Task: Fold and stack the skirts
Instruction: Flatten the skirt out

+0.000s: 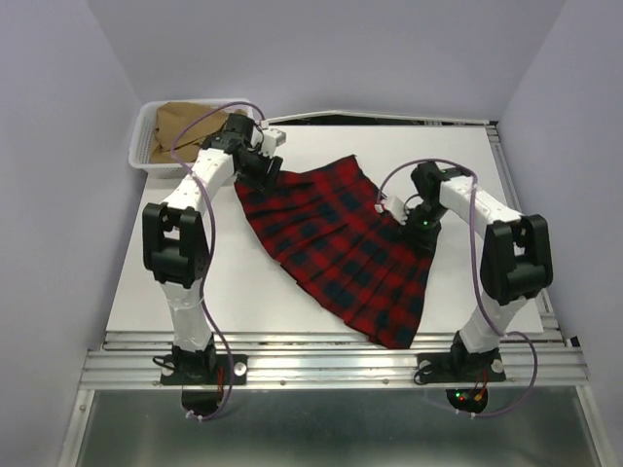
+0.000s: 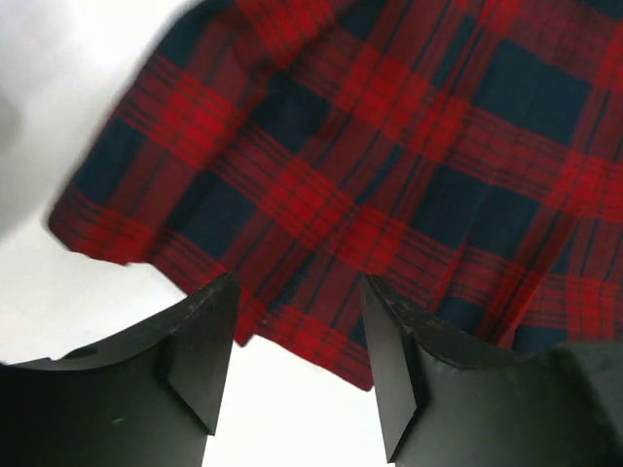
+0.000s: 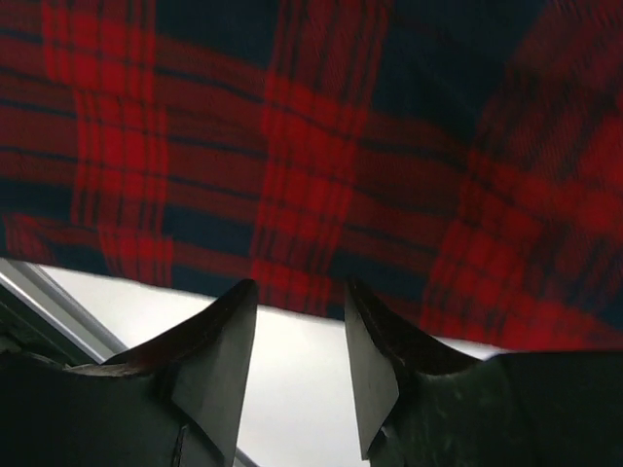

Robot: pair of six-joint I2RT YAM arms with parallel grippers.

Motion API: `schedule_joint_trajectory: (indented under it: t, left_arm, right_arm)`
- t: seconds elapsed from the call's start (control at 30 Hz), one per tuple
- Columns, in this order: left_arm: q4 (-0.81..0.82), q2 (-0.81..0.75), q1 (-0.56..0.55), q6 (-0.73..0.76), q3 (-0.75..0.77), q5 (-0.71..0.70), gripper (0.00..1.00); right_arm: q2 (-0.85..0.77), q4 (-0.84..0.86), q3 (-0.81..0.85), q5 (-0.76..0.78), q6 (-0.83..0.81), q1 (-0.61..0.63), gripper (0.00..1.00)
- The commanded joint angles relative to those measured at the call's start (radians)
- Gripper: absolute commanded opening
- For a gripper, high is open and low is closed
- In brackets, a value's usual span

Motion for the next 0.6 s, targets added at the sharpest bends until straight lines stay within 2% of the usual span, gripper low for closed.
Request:
schedule_joint_trajectory:
  t: [0.0, 0.1, 0.2, 0.3, 0.47, 0.5, 0.57]
  left_arm:
    - [0.008, -0.018, -0.011, -0.056, -0.067, 0.002, 0.62]
    - [0.01, 0.016, -0.034, -0.047, -0.069, -0.073, 0.6]
    - [-0.006, 0.117, -0.056, -0.038, -0.018, -0.116, 0.6]
    - [-0.061, 0.278, -0.065, -0.047, 0.133, -0.1, 0.58]
    - [-0.162, 0.537, -0.088, -0.049, 0.521, -0.072, 0.57]
    - [-0.18, 0.566, -0.102, -0.05, 0.649, -0.072, 0.57]
    - [-0.2, 0.614, -0.122, -0.037, 0.739, -0.063, 0.58]
  right_arm:
    - [0.099, 0.033, 0.051, -0.034, 0.076, 0.094, 0.47]
    - [0.154, 0.05, 0.031, -0.017, 0.105, 0.147, 0.48]
    - [0.185, 0.053, 0.008, -0.025, 0.134, 0.177, 0.49]
    - [0.233, 0.023, 0.048, -0.085, 0.182, 0.209, 0.49]
    - [0.303, -0.022, 0.161, -0.236, 0.274, 0.269, 0.52]
    - [0.334, -0.026, 0.206, -0.281, 0.303, 0.296, 0.53]
    - [0.363, -0.036, 0.25, -0.334, 0.332, 0.324, 0.57]
